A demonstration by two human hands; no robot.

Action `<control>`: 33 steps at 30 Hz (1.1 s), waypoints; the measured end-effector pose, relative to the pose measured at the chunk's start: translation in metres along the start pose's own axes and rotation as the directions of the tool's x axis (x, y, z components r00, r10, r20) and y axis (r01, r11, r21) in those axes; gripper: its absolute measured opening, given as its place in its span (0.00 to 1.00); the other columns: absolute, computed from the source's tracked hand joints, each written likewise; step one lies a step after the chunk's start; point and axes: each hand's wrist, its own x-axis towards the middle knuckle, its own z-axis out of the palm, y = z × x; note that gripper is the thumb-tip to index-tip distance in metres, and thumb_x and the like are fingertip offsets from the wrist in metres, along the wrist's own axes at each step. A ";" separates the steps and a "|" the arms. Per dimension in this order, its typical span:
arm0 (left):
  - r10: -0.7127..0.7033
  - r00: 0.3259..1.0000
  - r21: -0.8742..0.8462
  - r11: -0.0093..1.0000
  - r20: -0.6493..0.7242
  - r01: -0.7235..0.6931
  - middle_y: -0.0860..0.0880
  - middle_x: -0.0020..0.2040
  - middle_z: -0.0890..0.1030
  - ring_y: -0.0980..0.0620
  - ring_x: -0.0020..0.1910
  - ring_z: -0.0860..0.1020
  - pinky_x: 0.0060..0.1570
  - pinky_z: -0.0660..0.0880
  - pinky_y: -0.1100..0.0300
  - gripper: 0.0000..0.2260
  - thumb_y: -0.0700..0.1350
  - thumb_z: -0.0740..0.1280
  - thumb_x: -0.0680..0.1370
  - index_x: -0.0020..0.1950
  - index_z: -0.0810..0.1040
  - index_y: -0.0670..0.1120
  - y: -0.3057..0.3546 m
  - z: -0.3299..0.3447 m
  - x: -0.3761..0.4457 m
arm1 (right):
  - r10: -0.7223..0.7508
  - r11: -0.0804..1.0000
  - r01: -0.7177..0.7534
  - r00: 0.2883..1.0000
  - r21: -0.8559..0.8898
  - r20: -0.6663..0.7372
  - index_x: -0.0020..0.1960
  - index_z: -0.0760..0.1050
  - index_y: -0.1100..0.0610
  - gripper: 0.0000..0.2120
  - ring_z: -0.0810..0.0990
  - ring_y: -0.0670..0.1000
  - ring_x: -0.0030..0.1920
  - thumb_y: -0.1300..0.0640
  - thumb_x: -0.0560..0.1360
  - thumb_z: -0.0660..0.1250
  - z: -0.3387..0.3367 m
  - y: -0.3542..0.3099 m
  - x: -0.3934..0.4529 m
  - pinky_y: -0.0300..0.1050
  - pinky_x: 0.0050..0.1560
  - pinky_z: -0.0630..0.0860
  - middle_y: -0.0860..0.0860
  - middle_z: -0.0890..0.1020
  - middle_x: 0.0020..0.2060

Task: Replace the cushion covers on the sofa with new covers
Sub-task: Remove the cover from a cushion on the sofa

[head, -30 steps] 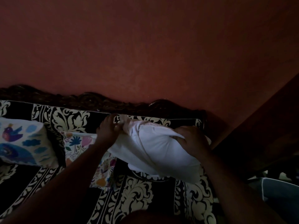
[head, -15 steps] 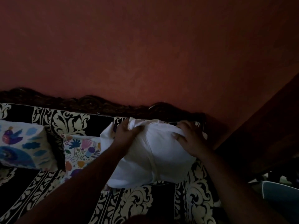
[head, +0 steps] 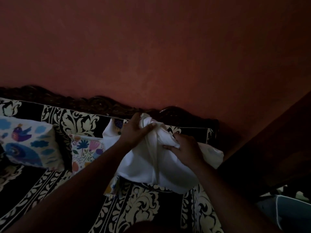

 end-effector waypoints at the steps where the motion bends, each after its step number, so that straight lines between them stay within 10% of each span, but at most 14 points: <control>1: 0.031 0.999 0.057 0.998 0.013 -0.032 0.57 0.53 0.83 0.58 0.54 0.81 0.55 0.78 0.55 0.18 0.62 0.73 0.75 0.58 0.77 0.54 -0.004 -0.004 0.000 | -0.022 1.000 0.022 1.000 -0.009 0.007 0.40 0.69 0.44 0.16 0.73 0.45 0.33 0.40 0.72 0.75 0.001 0.002 -0.001 0.42 0.36 0.63 0.39 0.71 0.30; 12: -0.035 0.976 -0.051 0.998 -0.213 0.025 0.57 0.47 0.84 0.64 0.49 0.81 0.52 0.77 0.57 0.03 0.51 0.72 0.79 0.52 0.82 0.55 -0.023 -0.006 -0.008 | -0.141 0.985 0.139 0.990 -0.103 -0.010 0.42 0.74 0.51 0.15 0.80 0.54 0.36 0.42 0.73 0.74 -0.010 0.007 -0.005 0.43 0.38 0.67 0.49 0.80 0.34; 17: -0.329 0.877 -0.057 0.942 -0.350 0.331 0.48 0.50 0.82 0.47 0.50 0.81 0.51 0.79 0.49 0.14 0.55 0.72 0.78 0.58 0.77 0.49 -0.071 -0.033 -0.020 | 0.194 0.969 -0.179 0.978 0.170 -0.072 0.43 0.76 0.50 0.13 0.81 0.45 0.42 0.42 0.74 0.74 -0.029 0.033 -0.013 0.44 0.43 0.74 0.43 0.83 0.40; 21: -0.310 0.933 0.165 0.926 -0.181 0.340 0.46 0.53 0.81 0.47 0.49 0.78 0.47 0.71 0.56 0.15 0.50 0.70 0.80 0.63 0.74 0.46 -0.092 -0.029 -0.034 | 0.317 0.897 -0.241 0.935 0.369 -0.160 0.54 0.80 0.50 0.12 0.82 0.47 0.51 0.49 0.74 0.76 -0.052 0.042 -0.010 0.45 0.55 0.75 0.44 0.84 0.48; 33: -0.349 0.875 0.353 0.814 -0.335 0.460 0.45 0.47 0.81 0.42 0.47 0.80 0.46 0.70 0.54 0.10 0.51 0.67 0.80 0.56 0.77 0.45 -0.112 -0.029 -0.062 | 0.486 0.857 -0.482 0.874 0.181 0.028 0.45 0.75 0.53 0.11 0.82 0.57 0.45 0.47 0.76 0.73 0.002 0.094 -0.052 0.51 0.47 0.77 0.52 0.81 0.40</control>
